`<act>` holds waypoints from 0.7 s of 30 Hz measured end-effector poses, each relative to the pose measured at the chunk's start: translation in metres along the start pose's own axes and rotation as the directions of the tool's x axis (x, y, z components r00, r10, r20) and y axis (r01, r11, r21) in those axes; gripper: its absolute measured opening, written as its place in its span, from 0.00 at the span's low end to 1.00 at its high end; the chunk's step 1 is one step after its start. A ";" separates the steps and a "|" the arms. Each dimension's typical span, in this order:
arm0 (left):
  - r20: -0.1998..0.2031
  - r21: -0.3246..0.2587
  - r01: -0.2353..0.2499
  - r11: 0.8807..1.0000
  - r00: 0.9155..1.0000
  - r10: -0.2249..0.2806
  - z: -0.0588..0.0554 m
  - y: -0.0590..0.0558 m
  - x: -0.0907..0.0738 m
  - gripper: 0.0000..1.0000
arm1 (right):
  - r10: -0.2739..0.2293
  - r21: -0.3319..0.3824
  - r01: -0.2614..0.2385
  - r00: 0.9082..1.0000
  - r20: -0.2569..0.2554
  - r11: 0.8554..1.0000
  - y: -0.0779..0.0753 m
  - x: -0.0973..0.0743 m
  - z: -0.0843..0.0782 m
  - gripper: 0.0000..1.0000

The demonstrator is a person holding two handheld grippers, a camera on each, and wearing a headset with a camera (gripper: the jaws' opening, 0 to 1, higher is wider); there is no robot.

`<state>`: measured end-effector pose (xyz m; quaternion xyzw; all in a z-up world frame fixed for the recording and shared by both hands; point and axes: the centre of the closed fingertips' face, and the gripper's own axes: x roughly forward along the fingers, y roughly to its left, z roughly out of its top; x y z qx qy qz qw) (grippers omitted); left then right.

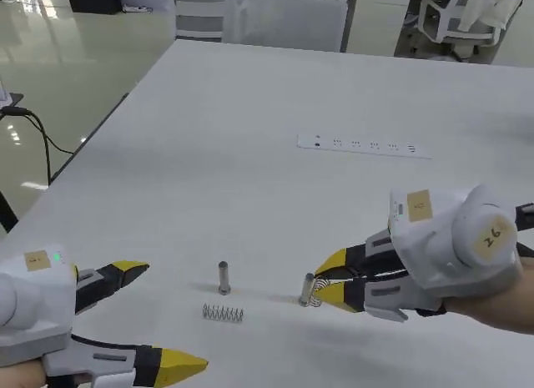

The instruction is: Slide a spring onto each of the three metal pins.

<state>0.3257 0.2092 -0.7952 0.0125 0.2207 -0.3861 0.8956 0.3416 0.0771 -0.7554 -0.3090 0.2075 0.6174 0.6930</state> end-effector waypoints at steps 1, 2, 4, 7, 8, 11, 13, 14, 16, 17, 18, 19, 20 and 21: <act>0.002 0.000 0.001 1.000 1.000 -0.001 0.001 0.000 0.000 0.98 | -0.001 -0.002 0.001 1.000 -0.002 1.000 -0.001 0.000 0.000 0.07; 0.007 -0.005 0.000 1.000 1.000 0.000 0.002 0.000 -0.001 0.98 | -0.004 -0.002 0.004 1.000 -0.006 1.000 -0.002 0.000 -0.001 0.07; 0.012 -0.004 0.001 1.000 1.000 -0.001 0.004 0.001 -0.001 0.98 | -0.013 0.005 0.013 1.000 -0.009 1.000 -0.007 0.000 -0.003 0.07; 0.015 -0.003 0.001 1.000 1.000 -0.001 0.005 0.002 -0.002 0.98 | -0.028 0.020 0.028 1.000 -0.012 0.999 -0.014 0.001 -0.005 0.08; 0.016 -0.006 0.004 1.000 1.000 -0.004 0.005 0.002 -0.002 0.98 | -0.037 0.036 0.037 0.999 -0.006 0.999 -0.018 0.000 -0.004 0.07; 0.016 -0.004 0.003 1.000 1.000 -0.003 0.005 0.002 -0.002 0.98 | -0.064 0.087 0.063 0.998 0.019 0.994 -0.029 -0.001 0.000 0.07; 0.019 -0.008 0.001 1.000 1.000 -0.001 0.005 0.002 -0.002 0.98 | -0.080 0.103 0.078 0.997 0.018 0.992 -0.036 -0.002 0.000 0.07; 0.019 -0.007 0.002 1.000 1.000 -0.002 0.005 0.002 -0.003 0.98 | -0.082 0.105 0.079 0.996 0.019 0.991 -0.038 -0.001 0.000 0.07; 0.016 -0.007 0.003 1.000 1.000 -0.003 0.004 0.002 -0.003 0.98 | -0.082 0.138 0.078 0.996 0.023 0.987 -0.040 -0.001 0.000 0.07; 0.016 -0.007 0.002 1.000 1.000 -0.002 0.004 0.002 -0.003 0.98 | -0.086 0.141 0.082 0.996 0.024 0.987 -0.041 0.000 0.000 0.07; 0.016 -0.008 0.002 1.000 1.000 -0.002 0.004 0.002 -0.004 0.98 | -0.088 0.142 0.083 0.996 0.024 0.986 -0.042 0.000 0.000 0.07; 0.017 -0.009 0.001 1.000 1.000 -0.001 0.004 0.003 -0.004 0.98 | -0.091 0.146 0.087 0.996 0.017 0.986 -0.043 0.001 -0.002 0.07; 0.017 -0.009 0.001 1.000 1.000 -0.001 0.004 0.003 -0.005 0.98 | -0.091 0.148 0.088 0.996 0.013 0.985 -0.044 0.002 -0.003 0.07; 0.017 -0.010 0.001 1.000 1.000 -0.001 0.004 0.003 -0.005 0.98 | -0.088 0.154 0.085 0.996 0.013 0.984 -0.044 0.002 -0.003 0.07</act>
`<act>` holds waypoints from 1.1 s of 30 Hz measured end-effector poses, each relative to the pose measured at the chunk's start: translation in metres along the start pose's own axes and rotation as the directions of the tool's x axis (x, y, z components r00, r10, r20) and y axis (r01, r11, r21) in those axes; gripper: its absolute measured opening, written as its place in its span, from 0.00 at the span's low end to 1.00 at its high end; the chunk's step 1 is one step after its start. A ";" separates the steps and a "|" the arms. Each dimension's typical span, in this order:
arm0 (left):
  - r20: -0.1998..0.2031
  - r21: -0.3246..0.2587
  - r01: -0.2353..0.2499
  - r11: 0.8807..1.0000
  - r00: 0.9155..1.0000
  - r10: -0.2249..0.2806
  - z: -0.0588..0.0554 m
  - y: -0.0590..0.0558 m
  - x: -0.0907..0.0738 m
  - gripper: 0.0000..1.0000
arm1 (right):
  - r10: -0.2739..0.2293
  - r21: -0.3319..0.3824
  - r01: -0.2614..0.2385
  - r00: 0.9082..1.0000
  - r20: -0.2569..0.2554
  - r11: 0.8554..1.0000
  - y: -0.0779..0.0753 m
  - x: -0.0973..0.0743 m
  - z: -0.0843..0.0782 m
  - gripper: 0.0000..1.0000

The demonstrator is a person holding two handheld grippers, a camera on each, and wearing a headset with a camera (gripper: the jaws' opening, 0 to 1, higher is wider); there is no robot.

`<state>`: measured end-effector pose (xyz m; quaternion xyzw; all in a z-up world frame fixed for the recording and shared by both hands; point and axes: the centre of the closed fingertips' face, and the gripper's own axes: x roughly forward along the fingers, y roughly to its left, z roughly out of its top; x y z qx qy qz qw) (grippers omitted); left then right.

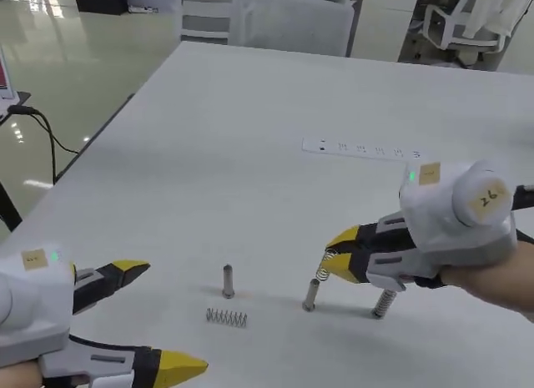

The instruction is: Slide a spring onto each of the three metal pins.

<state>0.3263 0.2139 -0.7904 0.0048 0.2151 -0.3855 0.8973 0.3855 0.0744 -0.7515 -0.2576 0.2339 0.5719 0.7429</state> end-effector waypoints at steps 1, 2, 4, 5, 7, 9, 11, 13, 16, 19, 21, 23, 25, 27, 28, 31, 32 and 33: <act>0.000 0.001 -0.001 1.000 1.000 0.001 0.000 0.000 0.000 0.98 | 0.003 0.008 -0.003 1.000 0.003 1.000 0.000 0.000 0.000 0.07; -0.003 0.004 -0.001 1.000 1.000 0.001 0.000 0.001 -0.001 0.98 | 0.006 0.012 -0.006 1.000 0.001 1.000 0.001 0.001 0.000 0.07; 0.000 0.006 -0.004 1.000 1.000 0.004 0.001 0.002 -0.002 0.98 | 0.008 0.013 -0.008 1.000 -0.001 1.000 0.001 0.003 0.000 0.07; 0.001 0.005 -0.003 1.000 1.000 0.003 0.002 0.002 -0.003 0.98 | 0.009 0.011 -0.009 1.000 -0.003 1.000 0.001 0.003 0.000 0.07; 0.005 0.004 -0.008 1.000 1.000 0.008 0.004 0.004 -0.003 0.98 | 0.012 0.012 -0.012 1.000 -0.006 1.000 0.001 0.006 -0.001 0.07; 0.006 0.003 -0.012 1.000 1.000 0.012 0.005 0.006 -0.003 0.98 | 0.014 0.012 -0.014 1.000 -0.007 1.000 0.002 0.007 -0.001 0.08; 0.007 0.005 -0.014 1.000 1.000 0.013 0.005 0.006 -0.003 0.98 | 0.018 0.005 -0.018 1.000 -0.010 1.000 0.003 0.009 -0.001 0.08; 0.009 0.004 -0.012 1.000 1.000 0.012 0.006 0.006 -0.003 0.98 | 0.014 -0.014 -0.014 1.000 -0.016 1.000 0.003 0.011 -0.003 0.08; 0.009 0.001 -0.009 1.000 1.000 0.009 0.006 0.005 -0.002 0.98 | 0.022 -0.009 -0.023 0.999 -0.025 1.000 0.004 0.015 -0.006 0.08; -0.002 -0.006 -0.007 1.000 1.000 0.007 0.002 0.004 -0.003 0.98 | 0.019 -0.023 -0.020 0.999 -0.048 1.000 0.005 0.018 -0.010 0.08; -0.002 -0.002 -0.013 1.000 1.000 0.013 0.002 0.004 -0.004 0.98 | 0.020 -0.022 -0.021 0.999 -0.045 1.000 0.006 0.019 -0.011 0.08; 0.002 -0.012 -0.013 1.000 1.000 0.013 0.002 0.004 -0.005 0.98 | 0.021 -0.025 -0.023 0.998 -0.051 0.999 0.006 0.021 -0.013 0.08; -0.002 -0.008 -0.017 1.000 1.000 0.017 0.001 0.004 -0.005 0.98 | 0.020 -0.022 -0.022 0.998 -0.055 1.000 0.006 0.024 -0.016 0.08; -0.009 -0.011 -0.018 1.000 1.000 0.018 -0.001 0.005 -0.005 0.98 | 0.023 -0.025 -0.025 0.998 -0.067 0.999 0.006 0.028 -0.021 0.08; -0.007 -0.011 -0.020 1.000 1.000 0.020 -0.001 0.005 -0.005 0.98 | 0.026 -0.028 -0.028 0.997 -0.076 0.999 0.006 0.030 -0.025 0.08; -0.001 -0.018 -0.021 1.000 1.000 0.021 -0.001 0.003 -0.004 0.98 | 0.030 -0.014 -0.031 0.995 -0.091 0.999 0.008 0.036 -0.030 0.08; -0.001 -0.018 -0.021 1.000 1.000 0.021 -0.001 0.003 -0.004 0.98 | 0.031 -0.015 -0.032 0.995 -0.096 0.999 0.009 0.037 -0.032 0.08; -0.002 -0.017 -0.020 1.000 1.000 0.020 -0.002 0.002 -0.004 0.98 | 0.032 -0.027 -0.035 0.994 -0.103 0.999 0.010 0.039 -0.034 0.08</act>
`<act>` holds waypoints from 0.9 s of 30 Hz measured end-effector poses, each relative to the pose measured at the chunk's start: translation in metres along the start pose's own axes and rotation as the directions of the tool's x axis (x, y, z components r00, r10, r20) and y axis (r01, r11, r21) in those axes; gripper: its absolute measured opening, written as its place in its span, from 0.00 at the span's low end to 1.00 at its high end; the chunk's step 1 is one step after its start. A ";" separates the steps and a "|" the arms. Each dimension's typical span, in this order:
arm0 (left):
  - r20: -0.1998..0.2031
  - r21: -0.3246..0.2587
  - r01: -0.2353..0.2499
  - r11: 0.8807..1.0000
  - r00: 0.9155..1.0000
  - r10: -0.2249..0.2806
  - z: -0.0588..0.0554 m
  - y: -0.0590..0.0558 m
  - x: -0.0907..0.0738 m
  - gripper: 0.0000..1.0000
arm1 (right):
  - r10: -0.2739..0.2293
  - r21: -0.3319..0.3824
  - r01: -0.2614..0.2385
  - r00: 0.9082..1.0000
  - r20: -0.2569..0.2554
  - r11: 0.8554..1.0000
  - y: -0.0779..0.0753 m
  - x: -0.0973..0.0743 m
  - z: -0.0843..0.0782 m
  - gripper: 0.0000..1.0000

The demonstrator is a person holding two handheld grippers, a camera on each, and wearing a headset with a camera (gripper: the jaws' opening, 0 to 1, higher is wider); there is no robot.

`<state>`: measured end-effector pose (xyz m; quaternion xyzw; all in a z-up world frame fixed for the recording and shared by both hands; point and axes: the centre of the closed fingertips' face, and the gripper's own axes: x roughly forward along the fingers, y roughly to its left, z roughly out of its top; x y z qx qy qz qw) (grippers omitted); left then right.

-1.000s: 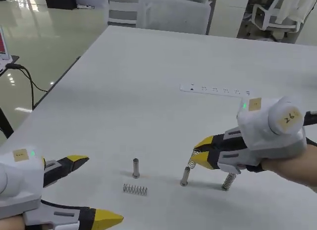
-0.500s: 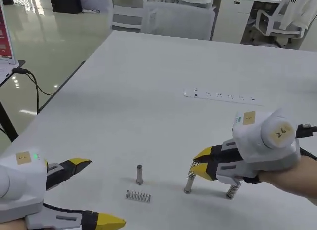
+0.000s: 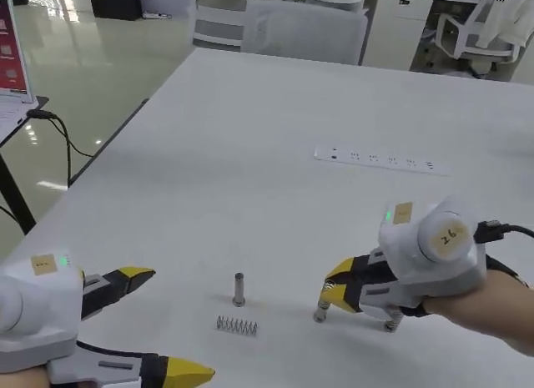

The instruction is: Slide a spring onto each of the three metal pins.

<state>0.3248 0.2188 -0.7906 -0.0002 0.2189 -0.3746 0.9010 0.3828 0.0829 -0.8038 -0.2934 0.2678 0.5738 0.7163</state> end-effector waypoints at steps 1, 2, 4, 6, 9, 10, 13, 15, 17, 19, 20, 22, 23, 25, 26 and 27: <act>-0.001 0.000 0.001 1.000 1.000 -0.001 0.000 0.000 0.000 0.98 | 0.002 -0.005 -0.002 1.000 -0.007 1.000 0.001 0.001 -0.002 0.08; -0.001 -0.001 0.001 1.000 1.000 -0.001 0.000 0.000 0.000 0.98 | 0.000 -0.009 -0.001 1.000 -0.013 1.000 0.001 0.002 -0.003 0.08; 0.000 -0.004 -0.001 1.000 1.000 0.001 -0.001 0.000 -0.001 0.98 | 0.001 -0.016 -0.002 1.000 -0.020 1.000 0.001 0.003 -0.005 0.08; 0.000 -0.003 -0.004 1.000 1.000 0.004 -0.001 0.001 -0.002 0.98 | 0.001 -0.004 -0.002 1.000 -0.026 1.000 0.001 0.004 -0.007 0.08; 0.004 -0.004 -0.004 1.000 1.000 0.004 0.000 0.001 -0.003 0.98 | 0.001 -0.003 -0.001 0.999 -0.033 1.000 0.001 0.006 -0.010 0.08; 0.005 -0.003 -0.005 1.000 1.000 0.005 0.000 0.001 -0.003 0.98 | 0.001 -0.003 -0.001 0.999 -0.035 1.000 0.001 0.007 -0.012 0.08; 0.008 0.000 -0.008 1.000 1.000 0.008 0.001 0.001 -0.003 0.98 | -0.003 -0.027 0.002 0.999 -0.052 1.000 0.002 0.008 -0.017 0.08; 0.014 -0.001 -0.008 1.000 1.000 0.008 0.002 0.000 -0.003 0.98 | -0.003 -0.024 0.002 0.998 -0.055 1.000 0.002 0.008 -0.019 0.08; 0.012 -0.002 -0.005 1.000 1.000 0.005 0.002 -0.001 -0.004 0.98 | -0.007 -0.026 0.006 0.999 -0.044 1.000 0.002 0.008 -0.019 0.09; 0.005 0.000 -0.003 1.000 1.000 0.003 0.001 -0.002 -0.003 0.98 | -0.012 -0.024 0.011 0.999 -0.045 1.000 0.002 0.008 -0.020 0.09; 0.004 -0.001 -0.002 1.000 1.000 0.002 0.001 -0.002 -0.003 0.98 | -0.012 -0.024 0.011 0.999 -0.044 1.000 0.002 0.008 -0.020 0.09; 0.004 0.000 0.000 1.000 1.000 0.000 0.002 -0.003 -0.002 0.98 | -0.017 -0.022 0.016 0.999 -0.038 1.000 0.002 0.008 -0.020 0.10; 0.003 0.000 0.002 1.000 1.000 -0.002 0.003 -0.004 -0.002 0.98 | -0.019 -0.020 0.018 0.999 -0.033 1.000 0.002 0.007 -0.019 0.12; 0.002 0.002 0.006 1.000 1.000 -0.006 0.004 -0.005 -0.001 0.98 | -0.031 -0.015 0.031 0.999 -0.038 0.999 0.000 0.007 -0.020 0.17; 0.002 0.003 0.008 1.000 1.000 -0.008 0.005 -0.005 -0.001 0.98 | -0.042 -0.022 0.041 0.999 -0.030 0.999 -0.001 0.005 -0.019 0.18; 0.002 0.002 0.010 1.000 1.000 -0.010 0.005 -0.005 -0.001 0.98 | -0.043 -0.018 0.043 0.999 -0.024 0.999 -0.001 0.004 -0.018 0.18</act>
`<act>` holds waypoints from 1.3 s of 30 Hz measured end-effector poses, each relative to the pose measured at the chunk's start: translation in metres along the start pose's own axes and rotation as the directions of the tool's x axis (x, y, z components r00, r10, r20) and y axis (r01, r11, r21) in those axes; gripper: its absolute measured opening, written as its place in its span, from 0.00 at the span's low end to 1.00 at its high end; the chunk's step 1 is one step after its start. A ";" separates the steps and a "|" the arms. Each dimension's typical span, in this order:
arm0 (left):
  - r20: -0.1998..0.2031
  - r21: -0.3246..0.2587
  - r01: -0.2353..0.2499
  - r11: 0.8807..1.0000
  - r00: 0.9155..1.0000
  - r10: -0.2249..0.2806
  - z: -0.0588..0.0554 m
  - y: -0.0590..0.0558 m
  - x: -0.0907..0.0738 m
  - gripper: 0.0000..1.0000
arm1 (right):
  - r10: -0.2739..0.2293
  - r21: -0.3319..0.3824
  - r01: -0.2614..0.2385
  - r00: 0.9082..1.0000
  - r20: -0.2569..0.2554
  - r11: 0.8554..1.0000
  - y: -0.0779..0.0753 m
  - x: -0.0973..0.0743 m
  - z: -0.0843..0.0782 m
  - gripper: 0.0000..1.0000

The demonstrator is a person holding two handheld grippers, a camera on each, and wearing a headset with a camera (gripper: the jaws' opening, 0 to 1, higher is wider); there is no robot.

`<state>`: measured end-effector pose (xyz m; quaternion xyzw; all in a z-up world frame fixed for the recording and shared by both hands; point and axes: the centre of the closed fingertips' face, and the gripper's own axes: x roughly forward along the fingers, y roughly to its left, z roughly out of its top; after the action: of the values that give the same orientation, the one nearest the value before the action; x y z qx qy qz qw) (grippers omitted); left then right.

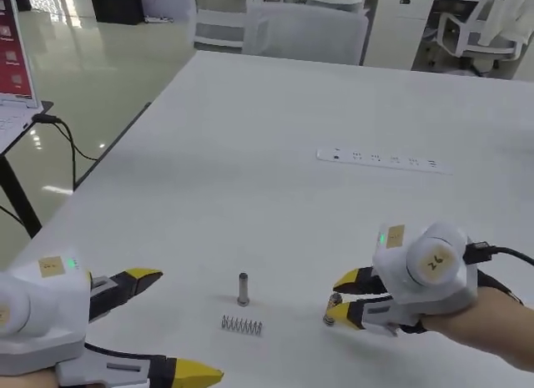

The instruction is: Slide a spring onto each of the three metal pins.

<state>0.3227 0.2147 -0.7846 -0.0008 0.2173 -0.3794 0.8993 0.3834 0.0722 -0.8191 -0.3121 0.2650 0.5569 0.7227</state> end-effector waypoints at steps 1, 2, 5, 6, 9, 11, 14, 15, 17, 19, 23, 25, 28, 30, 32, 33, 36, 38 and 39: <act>0.007 -0.004 0.004 1.000 1.000 -0.004 0.002 -0.001 0.000 0.98 | 0.003 0.013 -0.003 1.000 0.021 1.000 0.001 -0.002 0.004 0.17; 0.012 -0.003 0.003 1.000 1.000 -0.003 0.004 -0.001 0.000 0.98 | -0.002 0.017 0.002 1.000 0.029 1.000 0.000 -0.004 0.005 0.18; 0.015 0.006 0.006 1.000 1.000 -0.006 0.008 -0.001 -0.001 0.98 | -0.014 0.015 0.014 0.998 0.059 1.000 0.001 -0.011 0.012 0.17; 0.015 0.007 0.008 1.000 1.000 -0.008 0.009 -0.002 -0.001 0.98 | -0.027 0.016 0.026 0.998 0.064 1.000 0.000 -0.013 0.014 0.18; 0.013 0.014 0.009 1.000 1.000 -0.010 0.011 -0.003 -0.001 0.98 | -0.039 0.038 0.035 0.994 0.105 0.999 -0.002 -0.017 0.021 0.24; 0.011 0.016 0.009 1.000 1.000 -0.009 0.011 -0.003 0.000 0.98 | -0.050 0.038 0.046 0.992 0.112 0.998 -0.003 -0.022 0.022 0.24; 0.003 0.021 0.010 1.000 1.000 -0.010 0.010 -0.004 0.000 0.98 | -0.072 0.066 0.063 0.986 0.147 0.996 -0.006 -0.028 0.027 0.24; -0.002 0.024 0.011 1.000 1.000 -0.011 0.009 -0.004 -0.001 0.98 | -0.076 0.086 0.062 0.983 0.170 0.994 -0.006 -0.031 0.029 0.24; -0.012 0.024 0.012 1.000 1.000 -0.011 0.007 -0.004 -0.001 0.98 | -0.083 0.103 0.066 0.981 0.177 0.993 -0.006 -0.035 0.027 0.23; -0.010 0.022 0.008 1.000 1.000 -0.008 0.007 -0.004 -0.001 0.98 | -0.082 0.118 0.061 0.979 0.184 0.991 -0.004 -0.039 0.025 0.23; -0.009 0.018 0.011 1.000 1.000 -0.011 0.009 -0.004 0.000 0.98 | -0.090 0.144 0.065 0.980 0.177 0.987 0.000 -0.044 0.020 0.24; -0.019 0.023 0.014 1.000 1.000 -0.014 0.008 -0.005 0.001 0.98 | -0.092 0.153 0.064 0.978 0.186 0.986 0.003 -0.046 0.020 0.24; -0.019 0.023 0.022 0.999 1.000 -0.022 0.010 -0.006 0.002 0.98 | -0.097 0.163 0.066 0.976 0.194 0.984 0.005 -0.051 0.018 0.23; -0.020 0.027 0.024 0.999 1.000 -0.023 0.011 -0.006 0.004 0.97 | -0.101 0.169 0.068 0.975 0.196 0.983 0.005 -0.051 0.015 0.23; -0.023 0.028 0.028 0.999 0.999 -0.027 0.011 -0.006 0.005 0.97 | -0.110 0.182 0.076 0.976 0.189 0.980 0.004 -0.051 0.010 0.23; -0.026 0.027 0.028 0.999 0.999 -0.028 0.011 -0.007 0.005 0.97 | -0.114 0.185 0.079 0.976 0.187 0.980 0.004 -0.052 0.008 0.23; -0.023 0.029 0.029 0.999 0.999 -0.029 0.012 -0.007 0.006 0.97 | -0.120 0.198 0.083 0.975 0.187 0.977 0.006 -0.054 0.004 0.22; -0.028 0.029 0.030 0.999 0.999 -0.029 0.011 -0.006 0.006 0.96 | -0.128 0.195 0.090 0.974 0.189 0.977 0.007 -0.056 0.005 0.22; -0.028 0.029 0.028 0.999 0.999 -0.027 0.011 -0.005 0.006 0.97 | -0.134 0.193 0.096 0.972 0.193 0.976 0.006 -0.056 0.006 0.22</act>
<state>0.3274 0.2049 -0.7766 0.0147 0.2242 -0.3947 0.8909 0.3638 0.0421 -0.7748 -0.2005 0.2206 0.5165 0.8027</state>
